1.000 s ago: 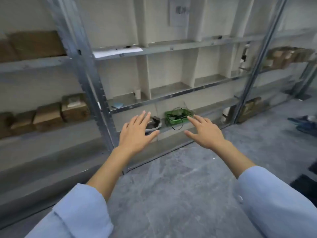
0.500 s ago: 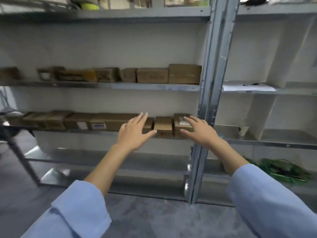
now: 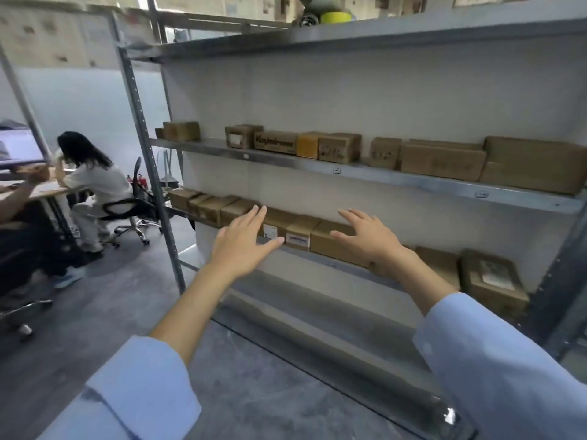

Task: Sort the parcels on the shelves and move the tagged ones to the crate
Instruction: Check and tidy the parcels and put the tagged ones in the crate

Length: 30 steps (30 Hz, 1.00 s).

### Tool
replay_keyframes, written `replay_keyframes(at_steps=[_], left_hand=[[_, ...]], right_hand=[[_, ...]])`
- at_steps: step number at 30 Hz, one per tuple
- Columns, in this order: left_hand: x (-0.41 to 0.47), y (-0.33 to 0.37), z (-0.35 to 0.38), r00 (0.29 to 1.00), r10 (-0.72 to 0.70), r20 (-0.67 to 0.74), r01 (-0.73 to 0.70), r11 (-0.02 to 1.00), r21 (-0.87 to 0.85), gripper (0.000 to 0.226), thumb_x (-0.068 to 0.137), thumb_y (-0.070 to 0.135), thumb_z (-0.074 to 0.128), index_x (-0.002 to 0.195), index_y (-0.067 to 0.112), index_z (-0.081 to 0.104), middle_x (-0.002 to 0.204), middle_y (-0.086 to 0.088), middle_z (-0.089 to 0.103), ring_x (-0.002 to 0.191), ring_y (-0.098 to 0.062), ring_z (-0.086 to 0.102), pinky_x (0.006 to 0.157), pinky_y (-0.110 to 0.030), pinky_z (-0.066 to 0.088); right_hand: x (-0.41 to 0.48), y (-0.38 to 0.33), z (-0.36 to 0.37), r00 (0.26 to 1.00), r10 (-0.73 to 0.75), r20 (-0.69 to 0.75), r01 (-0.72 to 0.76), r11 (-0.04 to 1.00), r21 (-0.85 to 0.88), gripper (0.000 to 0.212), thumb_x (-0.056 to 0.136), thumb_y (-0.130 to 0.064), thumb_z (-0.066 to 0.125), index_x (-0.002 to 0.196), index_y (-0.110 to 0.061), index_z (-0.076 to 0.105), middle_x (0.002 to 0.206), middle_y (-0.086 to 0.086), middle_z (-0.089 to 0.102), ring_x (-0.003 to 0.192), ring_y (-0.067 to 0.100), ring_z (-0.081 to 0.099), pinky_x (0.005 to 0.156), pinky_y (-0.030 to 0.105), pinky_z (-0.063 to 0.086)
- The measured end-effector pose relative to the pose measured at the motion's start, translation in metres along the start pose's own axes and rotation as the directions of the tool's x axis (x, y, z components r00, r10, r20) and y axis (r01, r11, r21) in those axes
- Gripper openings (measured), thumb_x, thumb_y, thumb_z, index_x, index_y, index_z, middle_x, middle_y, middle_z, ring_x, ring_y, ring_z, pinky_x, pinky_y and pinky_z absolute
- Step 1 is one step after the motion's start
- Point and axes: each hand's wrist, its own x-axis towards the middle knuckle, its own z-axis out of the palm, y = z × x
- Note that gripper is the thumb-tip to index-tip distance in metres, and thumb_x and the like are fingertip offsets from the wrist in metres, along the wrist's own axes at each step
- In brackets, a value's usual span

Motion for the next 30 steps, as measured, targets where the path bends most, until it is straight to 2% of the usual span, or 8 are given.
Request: replay_keyframes(at_steps=[8,14,27,30], left_hand=[[0.060,-0.104,0.006,0.990,-0.134,-0.054,0.135,0.990,0.028,0.081,0.091,0.067,0.041,0.156,0.030,0.012,0.163,0.009,0.010,0.148,-0.016,0.019,0.115,-0.044,0.021],[0.152,-0.176,0.013,0.983,-0.164,-0.082,0.168,0.985,0.048,0.080,0.091,0.066,0.044,0.156,0.029,0.016,0.163,0.007,0.016,0.147,-0.016,0.022,0.115,-0.043,0.024],[0.346,-0.281,0.031,0.987,-0.093,-0.128,0.086,0.995,-0.057,0.079,0.091,0.063,0.048,0.155,0.028,0.019,0.162,0.006,0.021,0.146,-0.015,0.025,0.116,-0.051,0.027],[0.393,-0.306,0.043,0.991,-0.042,-0.130,0.034,0.997,-0.063,0.079,0.091,0.063,0.048,0.156,0.029,0.018,0.162,0.006,0.019,0.146,-0.016,0.025,0.117,-0.047,0.026]], right_hand=[[0.134,-0.071,0.053,0.986,-0.163,0.024,0.162,0.985,0.059,0.066,0.097,-0.056,0.044,0.154,-0.030,0.024,0.161,0.000,0.023,0.146,0.029,0.024,0.116,0.045,0.026],[0.259,-0.101,0.076,0.972,-0.237,0.001,0.235,0.965,0.117,0.066,0.097,-0.055,0.046,0.154,-0.029,0.025,0.160,0.002,0.026,0.146,0.028,0.026,0.117,0.045,0.025],[0.474,-0.147,0.093,0.955,-0.276,-0.105,0.288,0.950,0.122,0.070,0.095,-0.049,0.053,0.154,-0.025,0.025,0.160,0.002,0.026,0.146,0.026,0.026,0.117,0.045,0.028],[0.513,-0.152,0.098,0.960,-0.248,-0.133,0.263,0.958,0.111,0.071,0.095,-0.049,0.053,0.155,-0.024,0.024,0.161,0.003,0.025,0.147,0.027,0.024,0.117,0.045,0.027]])
